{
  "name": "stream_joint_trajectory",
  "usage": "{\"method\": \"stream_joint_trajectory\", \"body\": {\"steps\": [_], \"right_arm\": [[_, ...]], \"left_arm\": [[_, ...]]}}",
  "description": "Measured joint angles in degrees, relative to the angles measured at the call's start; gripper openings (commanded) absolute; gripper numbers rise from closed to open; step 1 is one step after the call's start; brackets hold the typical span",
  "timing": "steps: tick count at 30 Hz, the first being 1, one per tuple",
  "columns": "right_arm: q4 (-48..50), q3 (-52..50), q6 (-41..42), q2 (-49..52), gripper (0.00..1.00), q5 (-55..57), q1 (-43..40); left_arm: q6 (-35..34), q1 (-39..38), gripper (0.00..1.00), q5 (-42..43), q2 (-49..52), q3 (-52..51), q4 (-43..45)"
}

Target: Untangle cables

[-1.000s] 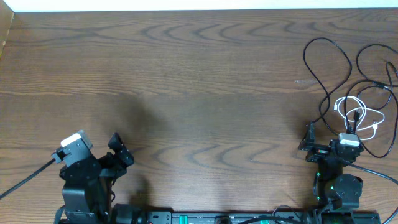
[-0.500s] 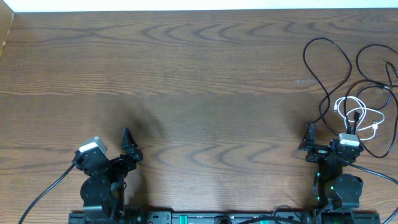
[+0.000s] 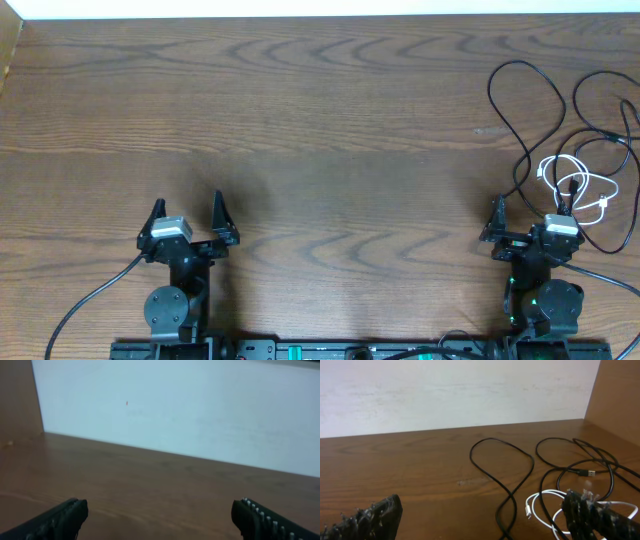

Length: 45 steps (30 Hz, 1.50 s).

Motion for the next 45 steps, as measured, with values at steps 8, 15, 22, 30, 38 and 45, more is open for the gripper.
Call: {"method": "stream_joint_trajectory", "body": {"steps": [8, 15, 22, 30, 38, 45], "right_arm": [[0.0, 0.0, 0.0, 0.0, 0.99, 0.0, 0.0], [0.0, 0.0, 0.0, 0.0, 0.99, 0.0, 0.0], [0.0, 0.0, 0.0, 0.0, 0.99, 0.0, 0.0], [0.0, 0.0, 0.0, 0.0, 0.99, 0.0, 0.0], [0.0, 0.0, 0.0, 0.0, 0.99, 0.0, 0.0], [0.0, 0.0, 0.0, 0.0, 0.99, 0.0, 0.0]], "left_arm": [[2.7, 0.0, 0.97, 1.0, 0.0, -3.3, 5.3], [4.2, 0.0, 0.97, 1.5, 0.1, -3.2, -3.6], [4.4, 0.0, 0.97, 2.5, 0.0, -2.9, -4.6], [4.4, 0.0, 0.97, 2.5, 0.0, -2.9, -4.6], [4.4, 0.0, 0.97, 2.5, 0.0, -2.9, -4.6], [4.4, 0.0, 0.97, 2.5, 0.0, -2.9, -4.6]]}}
